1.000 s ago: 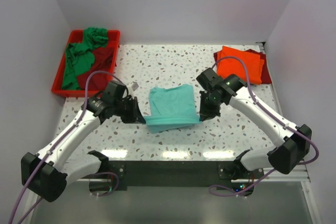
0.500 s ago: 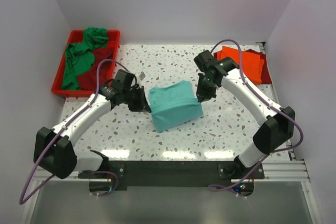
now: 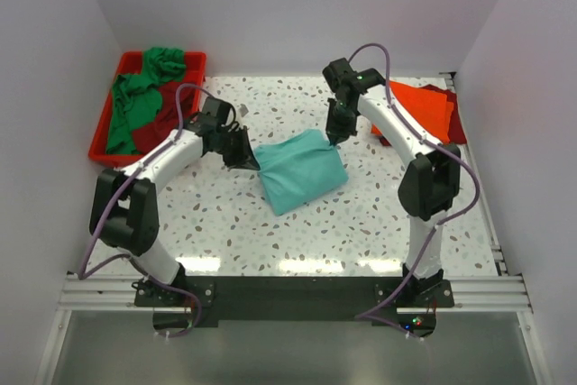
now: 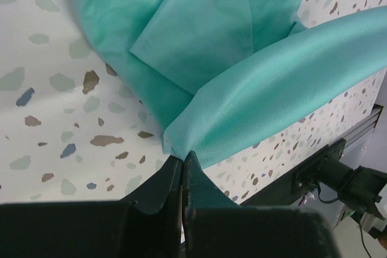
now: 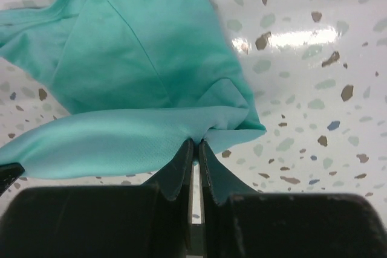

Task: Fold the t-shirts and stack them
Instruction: Fold the tshirt

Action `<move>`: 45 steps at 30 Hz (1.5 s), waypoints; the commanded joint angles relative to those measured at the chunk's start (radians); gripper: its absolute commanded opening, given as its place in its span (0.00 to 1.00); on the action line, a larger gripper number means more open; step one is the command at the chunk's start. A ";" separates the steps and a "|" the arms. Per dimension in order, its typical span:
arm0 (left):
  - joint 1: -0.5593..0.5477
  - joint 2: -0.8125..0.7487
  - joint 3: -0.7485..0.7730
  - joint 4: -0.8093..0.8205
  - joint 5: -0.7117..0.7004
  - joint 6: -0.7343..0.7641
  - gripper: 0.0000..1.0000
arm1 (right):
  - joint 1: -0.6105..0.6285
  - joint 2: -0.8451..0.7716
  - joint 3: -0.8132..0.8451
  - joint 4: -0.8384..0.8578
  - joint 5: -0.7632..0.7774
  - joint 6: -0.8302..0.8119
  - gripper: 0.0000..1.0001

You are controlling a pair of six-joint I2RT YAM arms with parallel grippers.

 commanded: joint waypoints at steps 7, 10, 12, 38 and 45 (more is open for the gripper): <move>0.080 0.132 0.129 0.079 0.091 0.033 0.00 | -0.040 0.172 0.275 -0.012 -0.025 -0.061 0.00; 0.086 0.161 0.151 0.083 0.097 0.030 0.00 | -0.054 0.196 0.296 0.001 -0.051 -0.063 0.00; 0.089 0.175 0.174 0.076 0.105 0.030 0.00 | -0.061 0.211 0.321 -0.008 -0.061 -0.066 0.00; -0.049 -0.311 -0.239 0.000 0.057 -0.038 0.00 | 0.035 -0.405 -0.470 -0.033 -0.163 -0.072 0.00; -0.084 -0.458 -0.379 -0.054 0.117 -0.032 0.00 | 0.136 -0.543 -0.639 -0.024 -0.155 0.029 0.00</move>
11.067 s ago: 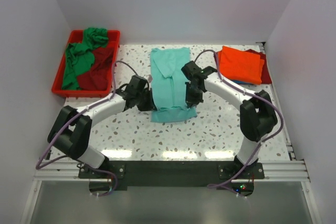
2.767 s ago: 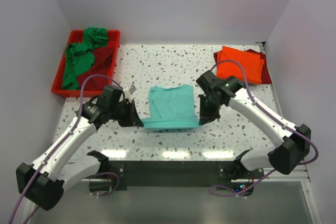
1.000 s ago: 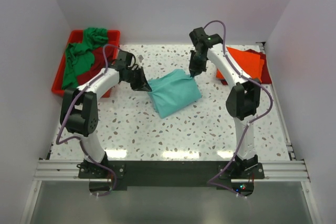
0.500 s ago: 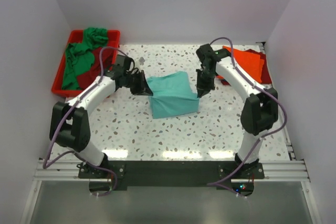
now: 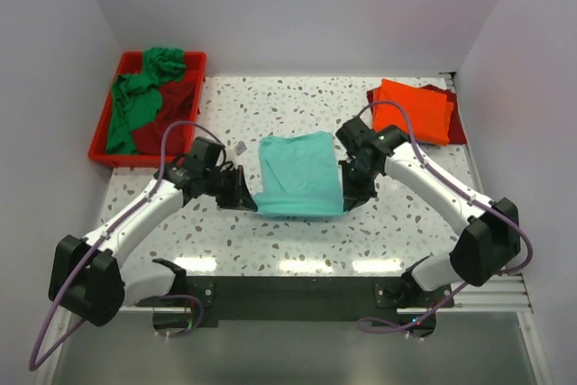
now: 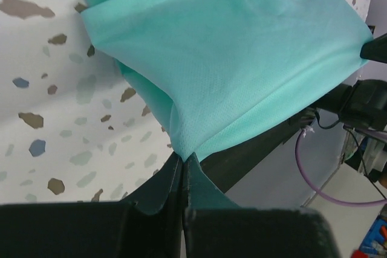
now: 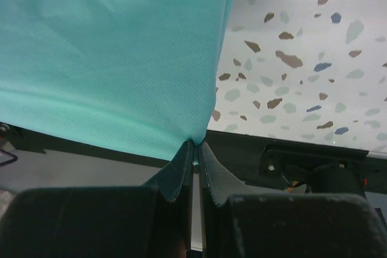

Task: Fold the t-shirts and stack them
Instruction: Fold the tshirt

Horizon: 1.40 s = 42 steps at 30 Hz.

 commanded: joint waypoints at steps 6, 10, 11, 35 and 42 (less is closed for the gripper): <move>-0.036 -0.170 -0.144 -0.093 0.047 -0.009 0.00 | 0.086 -0.153 -0.132 -0.043 0.006 0.118 0.00; -0.048 -0.251 -0.167 -0.136 0.054 -0.020 0.00 | 0.134 -0.200 -0.183 -0.060 0.003 0.169 0.00; -0.048 -0.280 -0.165 -0.148 0.057 -0.021 0.00 | 0.154 -0.218 -0.186 -0.063 0.001 0.178 0.00; -0.051 -0.271 -0.003 -0.191 0.014 -0.076 0.00 | 0.243 -0.268 -0.006 -0.132 0.133 0.370 0.00; -0.051 -0.181 0.033 -0.171 -0.002 -0.047 0.00 | 0.200 -0.190 0.049 -0.120 0.162 0.320 0.00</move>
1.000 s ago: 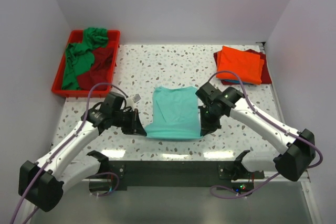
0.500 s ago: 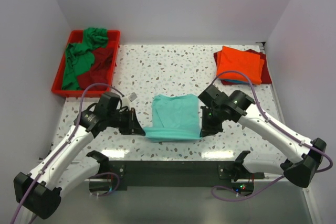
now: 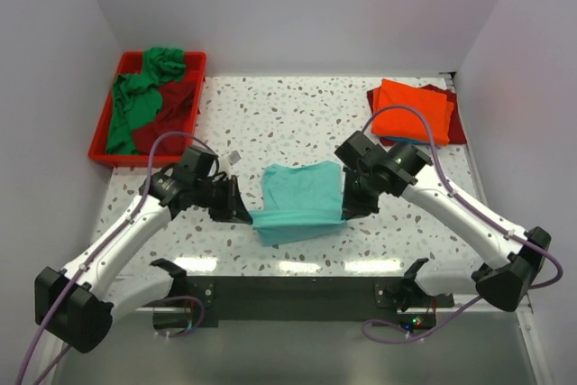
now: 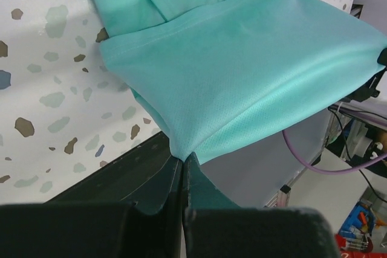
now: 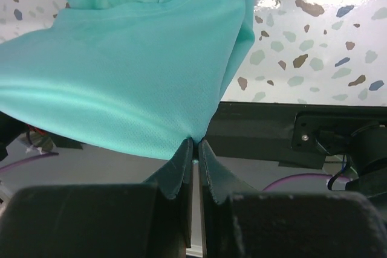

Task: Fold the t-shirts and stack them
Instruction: Fold the tshirt

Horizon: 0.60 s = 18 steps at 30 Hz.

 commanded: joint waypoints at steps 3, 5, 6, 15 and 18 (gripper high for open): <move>-0.003 0.073 0.078 0.047 -0.026 0.042 0.00 | -0.064 0.060 0.053 0.014 0.033 -0.054 0.00; -0.001 0.118 0.090 0.071 -0.026 0.052 0.00 | -0.098 0.083 0.062 0.032 0.019 -0.071 0.00; -0.001 0.135 0.096 0.076 -0.025 0.058 0.00 | -0.108 0.107 0.078 0.037 0.016 -0.089 0.00; 0.100 0.357 0.236 0.082 -0.034 0.162 0.00 | -0.211 0.296 0.216 0.082 -0.012 -0.192 0.00; 0.163 0.434 0.274 0.122 -0.012 0.179 0.00 | -0.240 0.391 0.289 0.098 -0.018 -0.230 0.00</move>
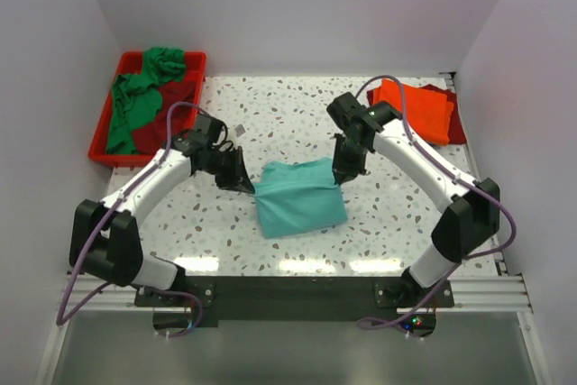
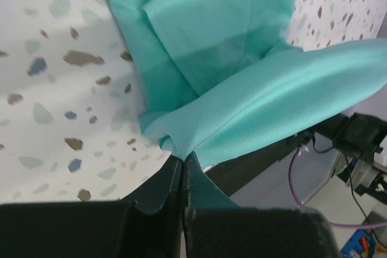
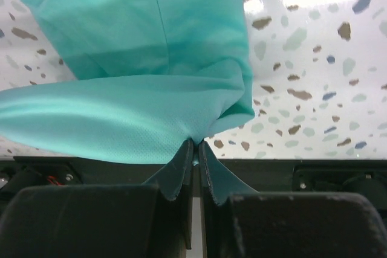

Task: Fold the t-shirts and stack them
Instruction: Fold the tshirt, then neatly place the folded tshirt to the corner

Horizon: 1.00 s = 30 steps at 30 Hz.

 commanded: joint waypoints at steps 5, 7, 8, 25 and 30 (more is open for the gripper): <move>0.094 0.258 0.177 0.127 0.070 0.090 0.40 | -0.091 0.258 0.242 0.055 -0.005 -0.118 0.10; 0.096 0.338 0.210 0.147 0.035 0.096 0.69 | -0.115 0.314 0.282 0.071 -0.011 -0.144 0.36; 0.097 0.361 0.259 0.153 0.018 0.110 0.79 | -0.121 0.343 0.314 0.096 -0.022 -0.151 0.59; 0.053 0.222 0.063 0.275 -0.019 0.107 0.93 | -0.273 0.127 -0.098 0.424 -0.267 -0.332 0.99; -0.008 0.205 0.009 0.303 -0.048 0.086 0.90 | -0.282 0.079 -0.227 0.489 -0.335 -0.383 0.99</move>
